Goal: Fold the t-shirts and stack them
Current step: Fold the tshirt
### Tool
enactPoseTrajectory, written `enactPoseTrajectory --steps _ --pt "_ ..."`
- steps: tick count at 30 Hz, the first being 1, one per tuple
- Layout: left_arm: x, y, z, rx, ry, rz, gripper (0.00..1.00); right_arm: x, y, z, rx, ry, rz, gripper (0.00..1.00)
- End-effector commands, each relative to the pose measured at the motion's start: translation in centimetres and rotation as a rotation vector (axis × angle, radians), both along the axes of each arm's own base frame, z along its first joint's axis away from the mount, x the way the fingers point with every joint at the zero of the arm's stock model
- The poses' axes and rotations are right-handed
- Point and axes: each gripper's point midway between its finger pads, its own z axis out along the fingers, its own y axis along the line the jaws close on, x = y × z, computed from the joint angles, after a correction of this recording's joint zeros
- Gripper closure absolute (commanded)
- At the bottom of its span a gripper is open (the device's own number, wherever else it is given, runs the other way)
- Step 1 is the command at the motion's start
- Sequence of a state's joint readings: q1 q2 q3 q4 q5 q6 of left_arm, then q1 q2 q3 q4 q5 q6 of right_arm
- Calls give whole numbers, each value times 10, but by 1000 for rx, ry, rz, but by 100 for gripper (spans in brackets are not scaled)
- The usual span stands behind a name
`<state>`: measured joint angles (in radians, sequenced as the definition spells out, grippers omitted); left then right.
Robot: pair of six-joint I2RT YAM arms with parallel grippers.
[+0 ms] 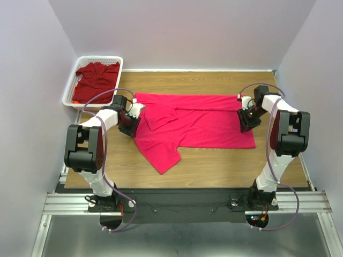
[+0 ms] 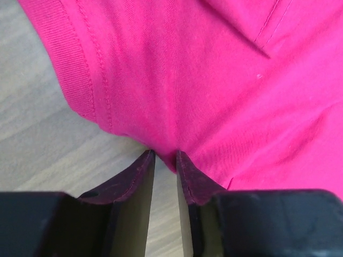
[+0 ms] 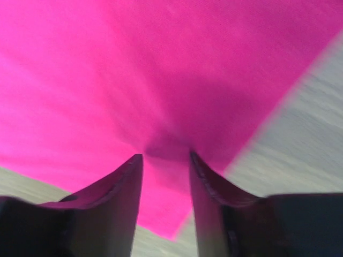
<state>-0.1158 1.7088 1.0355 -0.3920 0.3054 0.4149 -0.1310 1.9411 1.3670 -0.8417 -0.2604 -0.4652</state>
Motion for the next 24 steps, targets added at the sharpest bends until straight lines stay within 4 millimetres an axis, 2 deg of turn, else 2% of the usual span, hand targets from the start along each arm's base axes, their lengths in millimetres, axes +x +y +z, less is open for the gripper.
enactPoseTrajectory --steps 1,2,4,5,8,9,11,12,15,18,24 --pt "-1 -3 46 -25 -52 -61 61 9 -7 53 -23 -129 93 52" --pt "3 -9 64 -52 -95 -102 55 4 -5 65 -26 -152 114 48" --pt "-1 -14 78 -69 -116 -150 50 -2 -8 71 -48 -171 172 46" --pt "-2 -19 89 -74 -155 -204 46 -12 -10 73 -70 -170 192 44" --pt "-13 -27 94 -52 -181 -285 44 -28 -14 66 -97 -154 270 43" --pt "-21 -32 92 -42 -190 -324 43 -39 -13 61 -104 -142 317 44" --pt "-34 -34 79 -18 -168 -359 43 -49 -13 56 -106 -132 356 46" --pt "-39 -42 77 -15 -168 -382 43 -55 -12 50 -104 -120 368 49" --pt "-48 -49 68 -16 -159 -396 43 -61 -13 44 -113 -113 405 53" --pt "-54 -59 63 -26 -157 -410 43 -72 -13 31 -122 -100 448 54" --pt "-58 -60 52 -20 -133 -405 43 -81 -18 17 -164 -92 496 55"
